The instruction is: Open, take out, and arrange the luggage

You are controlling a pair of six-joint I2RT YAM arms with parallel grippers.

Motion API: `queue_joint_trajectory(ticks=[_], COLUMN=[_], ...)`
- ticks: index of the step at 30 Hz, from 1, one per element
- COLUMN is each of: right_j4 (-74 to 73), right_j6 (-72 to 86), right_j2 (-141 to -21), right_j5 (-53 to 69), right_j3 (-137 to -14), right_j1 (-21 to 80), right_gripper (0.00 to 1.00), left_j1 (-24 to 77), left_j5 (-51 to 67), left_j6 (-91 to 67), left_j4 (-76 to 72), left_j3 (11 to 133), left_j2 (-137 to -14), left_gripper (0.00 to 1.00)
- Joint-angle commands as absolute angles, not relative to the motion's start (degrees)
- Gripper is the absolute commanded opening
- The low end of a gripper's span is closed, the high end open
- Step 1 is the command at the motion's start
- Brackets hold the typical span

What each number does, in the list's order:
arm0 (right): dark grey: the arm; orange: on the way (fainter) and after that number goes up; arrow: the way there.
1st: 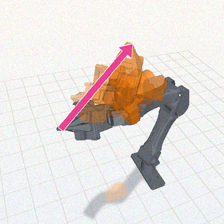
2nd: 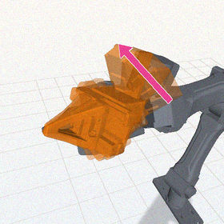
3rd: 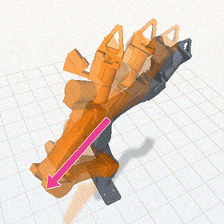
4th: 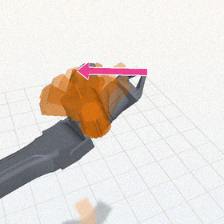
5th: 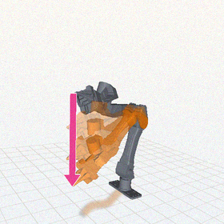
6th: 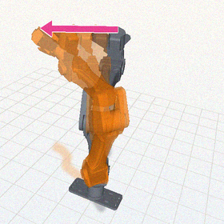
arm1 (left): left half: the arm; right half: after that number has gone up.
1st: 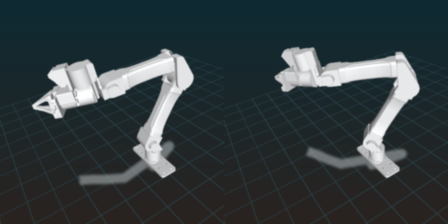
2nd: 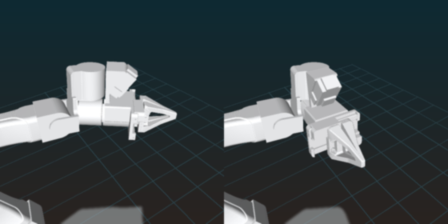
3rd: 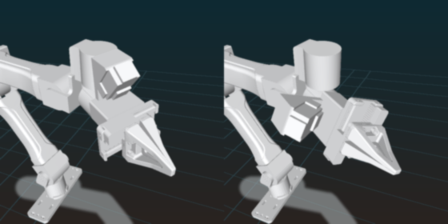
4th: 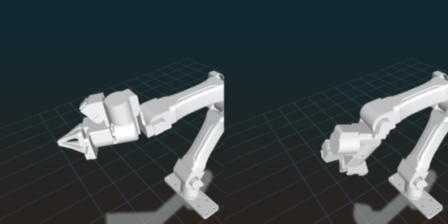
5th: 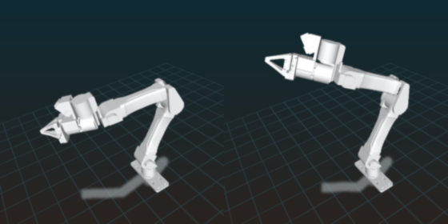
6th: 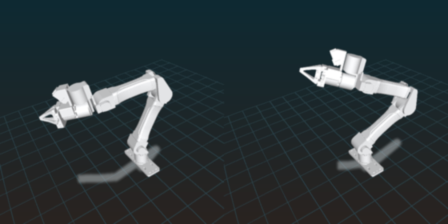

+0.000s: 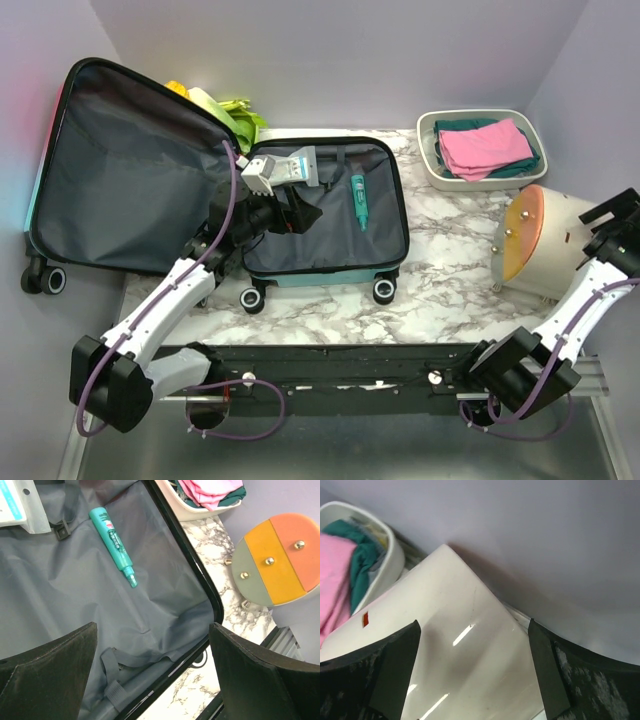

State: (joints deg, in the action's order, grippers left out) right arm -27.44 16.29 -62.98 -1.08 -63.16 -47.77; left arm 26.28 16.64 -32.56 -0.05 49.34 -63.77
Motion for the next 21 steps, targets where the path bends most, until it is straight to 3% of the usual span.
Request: queue_joint_trajectory(ticks=[1, 5, 11, 17, 21], right_j4=[-28.7, -26.5, -26.2, -28.6, -28.7], right_j6=[16.3, 15.9, 15.2, 10.6, 13.4], right_j2=[-62.2, -60.5, -57.1, -60.3, -60.4], right_j5=[22.4, 36.7, 38.1, 29.3, 20.1], right_j3=[-60.6, -58.2, -55.7, -57.5, -58.4], right_j1=[-46.8, -46.8, -45.0, -36.8, -36.7], right_gripper=[0.91, 0.87, 0.84, 0.84, 0.87], left_j1=[26.5, 26.5, 26.5, 27.8, 29.4], left_j5=[16.6, 16.8, 17.2, 20.6, 19.3], left_j6=[-32.0, -32.2, -32.6, -33.2, -33.3], left_j4=[-1.5, -1.4, -2.5, -4.2, -6.0], left_j3=[48.3, 48.1, 47.7, 49.7, 51.2], left_j2=[-61.7, -62.1, -62.4, -65.7, -68.2], left_gripper=[0.99, 0.99, 0.99, 0.99, 0.99])
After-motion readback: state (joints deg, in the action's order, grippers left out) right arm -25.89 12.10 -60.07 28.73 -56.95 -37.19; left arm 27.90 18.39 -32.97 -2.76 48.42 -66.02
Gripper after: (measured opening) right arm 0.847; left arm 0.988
